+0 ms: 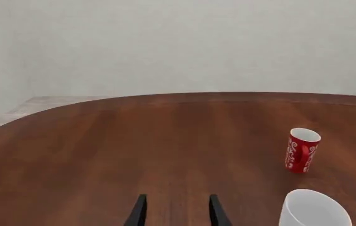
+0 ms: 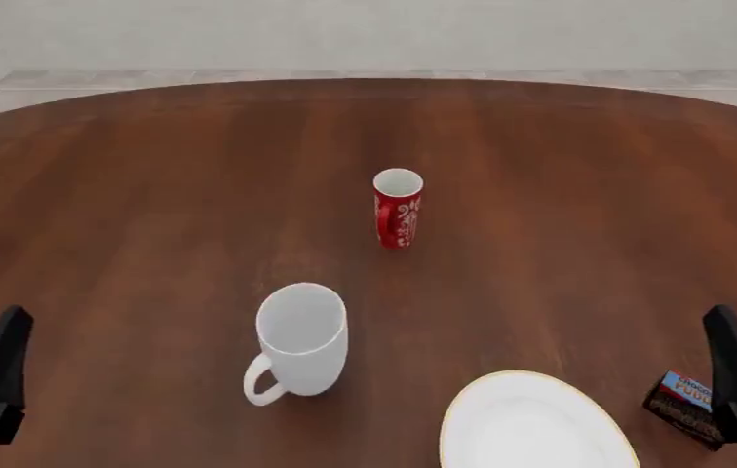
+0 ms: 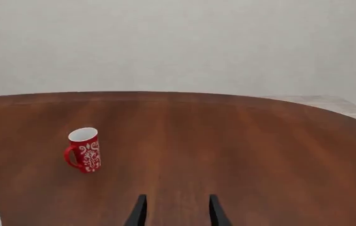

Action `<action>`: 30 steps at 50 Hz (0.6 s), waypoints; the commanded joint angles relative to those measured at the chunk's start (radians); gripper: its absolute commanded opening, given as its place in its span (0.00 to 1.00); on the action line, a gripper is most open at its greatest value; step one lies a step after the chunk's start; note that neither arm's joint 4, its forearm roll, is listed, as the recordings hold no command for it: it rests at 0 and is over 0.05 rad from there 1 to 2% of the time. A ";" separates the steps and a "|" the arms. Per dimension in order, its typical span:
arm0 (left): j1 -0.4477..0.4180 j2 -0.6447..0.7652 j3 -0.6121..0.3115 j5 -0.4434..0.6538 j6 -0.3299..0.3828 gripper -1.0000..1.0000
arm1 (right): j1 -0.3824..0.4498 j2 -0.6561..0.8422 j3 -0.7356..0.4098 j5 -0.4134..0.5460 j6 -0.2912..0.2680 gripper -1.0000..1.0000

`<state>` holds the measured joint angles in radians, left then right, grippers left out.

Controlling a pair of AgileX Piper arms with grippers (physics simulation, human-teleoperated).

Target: Put the white mug on the plate.

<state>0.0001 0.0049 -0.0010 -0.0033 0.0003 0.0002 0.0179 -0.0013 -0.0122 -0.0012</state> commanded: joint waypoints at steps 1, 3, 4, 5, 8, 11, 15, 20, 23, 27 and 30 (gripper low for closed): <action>0.003 0.009 -0.004 -0.002 0.003 1.00 | 0.000 -0.008 -0.002 0.007 0.001 1.00; 0.000 0.013 -0.001 -0.005 0.004 1.00 | 0.000 -0.008 -0.002 0.007 0.001 1.00; -0.003 0.014 -0.004 -0.003 0.002 1.00 | 0.000 -0.008 -0.002 0.007 0.001 1.00; -0.006 0.014 -0.004 -0.001 0.001 1.00 | 0.000 -0.008 -0.002 0.007 0.001 1.00; -0.007 0.015 -0.003 -0.003 0.003 1.00 | 0.000 -0.009 -0.002 0.008 0.001 1.00; -0.001 0.000 0.001 0.014 0.006 1.00 | 0.000 -0.010 -0.003 0.009 0.001 1.00; 0.008 0.065 0.000 -0.038 0.028 1.00 | 0.000 -0.011 -0.003 0.010 0.001 1.00; 0.007 0.055 -0.002 -0.033 0.011 1.00 | 0.000 -0.012 -0.003 0.011 0.001 1.00; 0.002 0.031 0.001 -0.013 0.010 1.00 | 0.000 -0.013 -0.003 0.012 0.001 1.00; 0.001 0.056 -0.005 -0.028 0.015 1.00 | 0.000 -0.013 -0.003 0.013 0.001 1.00; -0.009 0.077 0.001 -0.013 0.018 1.00 | 0.000 -0.014 -0.003 0.013 0.001 1.00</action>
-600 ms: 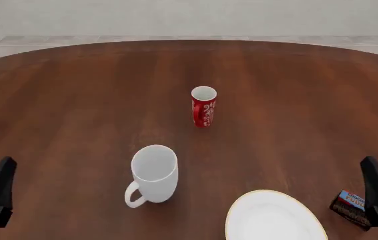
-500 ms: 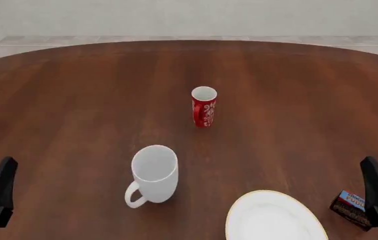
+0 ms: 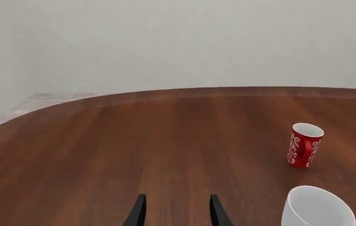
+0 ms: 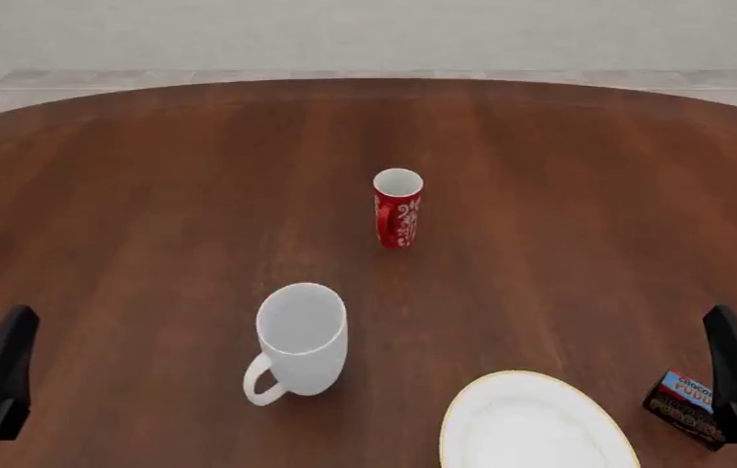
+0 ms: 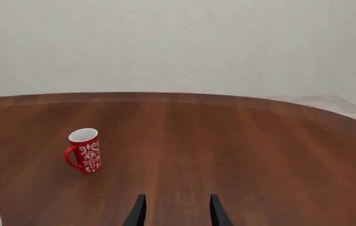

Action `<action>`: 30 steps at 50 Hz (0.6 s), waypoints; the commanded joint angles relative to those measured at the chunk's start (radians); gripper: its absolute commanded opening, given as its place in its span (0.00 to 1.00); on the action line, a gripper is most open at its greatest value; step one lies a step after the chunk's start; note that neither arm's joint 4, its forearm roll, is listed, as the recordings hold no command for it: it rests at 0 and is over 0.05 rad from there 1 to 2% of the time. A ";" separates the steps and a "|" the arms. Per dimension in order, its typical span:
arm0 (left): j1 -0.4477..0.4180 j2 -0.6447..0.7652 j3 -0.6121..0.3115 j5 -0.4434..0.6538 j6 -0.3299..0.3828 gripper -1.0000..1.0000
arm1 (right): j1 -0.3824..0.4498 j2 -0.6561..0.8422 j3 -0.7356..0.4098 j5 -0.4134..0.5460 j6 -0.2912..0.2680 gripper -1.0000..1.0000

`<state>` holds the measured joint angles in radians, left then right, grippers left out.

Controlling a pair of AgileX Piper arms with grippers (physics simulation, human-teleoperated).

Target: Put the white mug on the plate.

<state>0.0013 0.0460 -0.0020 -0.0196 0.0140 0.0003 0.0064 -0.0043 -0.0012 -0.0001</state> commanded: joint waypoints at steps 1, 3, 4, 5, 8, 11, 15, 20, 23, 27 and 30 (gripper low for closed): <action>-0.012 0.085 0.001 -0.042 -0.001 1.00 | 0.000 -0.002 0.000 0.003 0.000 1.00; -0.035 0.142 0.001 -0.070 -0.039 1.00 | 0.000 -0.003 -0.001 0.002 -0.004 1.00; -0.043 0.180 -0.048 -0.050 -0.057 1.00 | 0.000 -0.003 -0.001 0.002 -0.005 1.00; -0.058 0.170 -0.020 -0.070 -0.045 1.00 | 0.000 -0.003 -0.001 0.003 -0.005 1.00; -0.097 0.143 -0.037 -0.019 -0.004 1.00 | 0.001 -0.004 -0.003 0.004 -0.008 1.00; -0.125 0.154 -0.125 0.089 0.029 1.00 | 0.001 -0.004 -0.003 0.003 -0.012 1.00; -0.177 0.160 -0.143 0.134 0.031 1.00 | 0.001 -0.004 -0.002 0.003 -0.011 1.00; -0.231 0.234 -0.222 0.206 0.015 1.00 | 0.001 -0.003 -0.001 0.002 -0.007 1.00; -0.250 0.243 -0.232 0.227 0.052 1.00 | 0.001 -0.004 -0.004 0.006 -0.004 1.00; -0.279 0.292 -0.263 0.269 0.067 1.00 | 0.001 -0.004 -0.007 0.009 -0.008 1.00; -0.289 0.301 -0.260 0.278 0.083 1.00 | 0.001 -0.004 -0.006 0.008 -0.006 1.00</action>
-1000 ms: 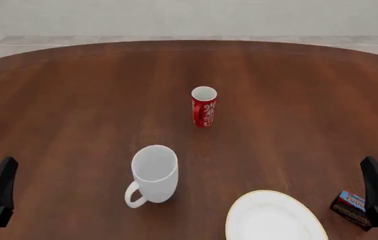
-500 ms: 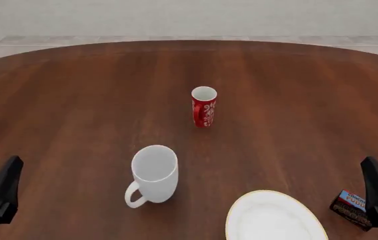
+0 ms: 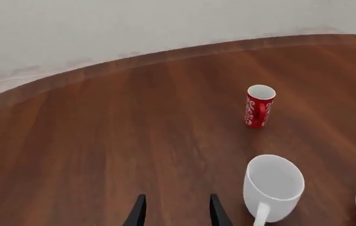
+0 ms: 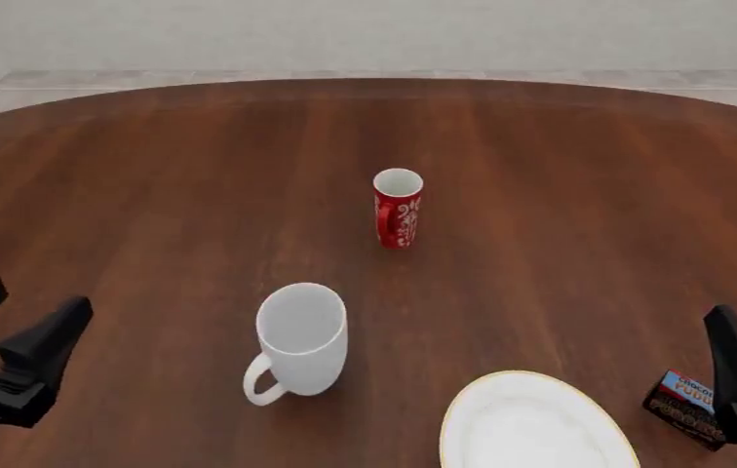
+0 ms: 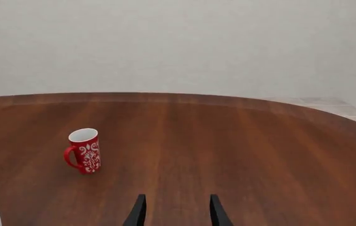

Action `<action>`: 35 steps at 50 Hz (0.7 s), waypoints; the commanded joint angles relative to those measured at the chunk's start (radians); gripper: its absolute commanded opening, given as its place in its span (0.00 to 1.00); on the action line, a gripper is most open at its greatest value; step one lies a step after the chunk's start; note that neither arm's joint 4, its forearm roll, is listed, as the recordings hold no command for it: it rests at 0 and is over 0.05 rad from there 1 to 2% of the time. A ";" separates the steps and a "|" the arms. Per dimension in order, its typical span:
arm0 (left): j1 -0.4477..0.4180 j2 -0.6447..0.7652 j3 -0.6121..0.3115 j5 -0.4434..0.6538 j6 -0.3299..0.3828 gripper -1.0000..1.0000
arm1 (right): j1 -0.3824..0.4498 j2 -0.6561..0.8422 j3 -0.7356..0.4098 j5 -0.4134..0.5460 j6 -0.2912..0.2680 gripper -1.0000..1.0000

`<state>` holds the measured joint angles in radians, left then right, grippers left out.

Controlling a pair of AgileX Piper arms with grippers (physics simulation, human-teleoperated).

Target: Put the white mug on the plate.

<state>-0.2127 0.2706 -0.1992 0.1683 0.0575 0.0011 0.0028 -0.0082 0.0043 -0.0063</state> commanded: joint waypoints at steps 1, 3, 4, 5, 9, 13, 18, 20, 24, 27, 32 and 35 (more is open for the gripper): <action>-0.087 0.098 -0.129 0.156 0.048 1.00 | 0.000 0.000 -0.002 0.002 -0.001 1.00; -0.097 0.125 -0.120 0.154 0.040 1.00 | 0.000 0.000 -0.002 0.002 0.000 1.00; -0.099 0.116 -0.163 0.195 0.060 1.00 | 0.000 0.000 -0.002 0.002 0.001 1.00; -0.097 0.107 -0.158 0.196 0.079 1.00 | 0.000 0.000 -0.002 0.002 0.000 1.00; -0.118 0.106 -0.175 0.238 0.065 1.00 | 0.000 0.000 -0.002 0.001 0.000 1.00; -0.140 0.087 -0.128 0.229 0.069 1.00 | 0.000 0.001 -0.001 0.001 0.001 1.00; -0.174 0.154 -0.213 0.283 0.070 1.00 | 0.000 0.001 -0.002 0.001 0.001 1.00; -0.189 0.175 -0.220 0.285 0.067 1.00 | 0.000 0.001 -0.002 0.001 0.000 1.00; -0.204 0.210 -0.249 0.294 0.059 1.00 | 0.001 0.001 -0.002 0.001 0.000 1.00; -0.212 0.230 -0.254 0.289 0.054 1.00 | 0.001 0.001 -0.002 0.001 0.000 1.00; -0.257 0.279 -0.252 0.280 0.036 1.00 | 0.001 0.001 -0.004 0.003 0.001 1.00; -0.267 0.297 -0.249 0.267 0.036 1.00 | 0.001 0.001 -0.005 0.004 0.000 1.00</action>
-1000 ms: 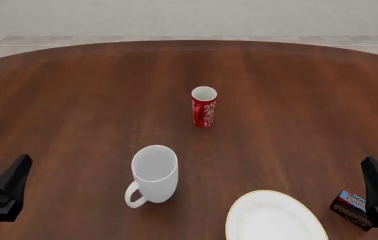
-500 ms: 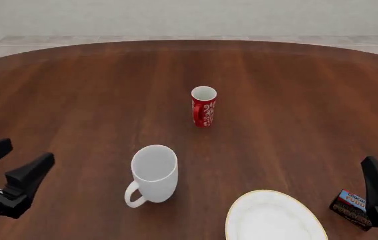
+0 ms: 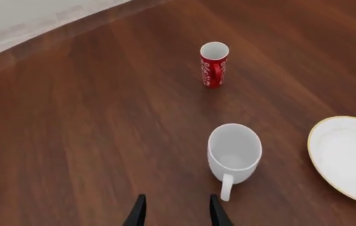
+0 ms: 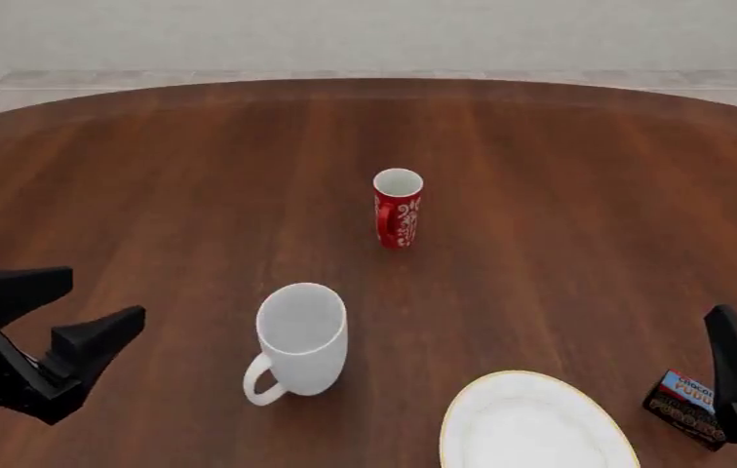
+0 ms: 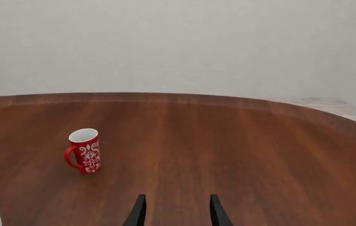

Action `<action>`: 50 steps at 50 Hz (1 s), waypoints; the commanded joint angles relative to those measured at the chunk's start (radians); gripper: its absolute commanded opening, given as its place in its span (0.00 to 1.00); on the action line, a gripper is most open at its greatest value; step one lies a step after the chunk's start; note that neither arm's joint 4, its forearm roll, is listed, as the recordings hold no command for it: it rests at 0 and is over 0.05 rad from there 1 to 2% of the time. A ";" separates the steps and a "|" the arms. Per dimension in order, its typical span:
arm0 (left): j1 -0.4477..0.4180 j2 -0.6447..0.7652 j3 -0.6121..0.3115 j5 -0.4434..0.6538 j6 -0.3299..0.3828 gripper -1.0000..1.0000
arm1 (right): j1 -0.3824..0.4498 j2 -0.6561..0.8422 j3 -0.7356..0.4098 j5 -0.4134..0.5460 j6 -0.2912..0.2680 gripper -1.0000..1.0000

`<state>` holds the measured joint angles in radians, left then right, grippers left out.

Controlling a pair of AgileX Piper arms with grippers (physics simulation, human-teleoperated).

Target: Put the white mug on the plate.

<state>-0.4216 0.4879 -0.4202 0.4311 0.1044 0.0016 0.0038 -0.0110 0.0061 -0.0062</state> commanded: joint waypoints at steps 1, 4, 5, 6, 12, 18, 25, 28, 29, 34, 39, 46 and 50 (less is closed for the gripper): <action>-0.062 0.090 -0.025 -0.004 -0.019 1.00 | 0.000 0.000 -0.002 0.002 0.000 1.00; -0.068 0.105 -0.022 -0.018 -0.022 1.00 | 0.000 0.000 -0.003 0.003 0.000 1.00; -0.073 0.120 -0.021 -0.028 -0.031 1.00 | 0.000 0.000 -0.003 0.003 0.000 1.00; -0.074 0.124 -0.026 -0.026 -0.032 1.00 | 0.000 0.000 -0.003 0.003 0.000 1.00; -0.091 0.170 -0.013 -0.075 -0.045 1.00 | 0.000 0.000 -0.004 0.004 0.000 1.00; -0.109 0.215 -0.001 -0.116 -0.060 1.00 | 0.000 0.000 -0.004 0.005 0.000 1.00; -0.120 0.279 0.037 -0.199 -0.083 1.00 | 0.001 -0.001 -0.006 0.006 0.000 1.00; -0.122 0.301 0.021 -0.198 -0.087 1.00 | 0.001 0.000 -0.006 0.006 0.000 1.00; -0.123 0.306 0.021 -0.201 -0.089 1.00 | 0.001 0.000 -0.006 0.006 0.000 1.00; -0.126 0.335 0.023 -0.225 -0.097 1.00 | 0.001 -0.001 -0.007 0.007 0.000 1.00; -0.129 0.366 0.029 -0.253 -0.105 1.00 | 0.001 0.000 -0.005 0.005 0.000 1.00; -0.155 0.403 0.036 -0.282 -0.130 1.00 | 0.001 0.000 -0.002 0.002 0.000 1.00; -0.164 0.434 0.044 -0.312 -0.138 1.00 | 0.001 0.000 -0.001 0.001 0.000 1.00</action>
<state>-0.5630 0.8598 -0.3887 0.1731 -0.0098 0.0024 0.0038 -0.0141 0.0091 -0.0061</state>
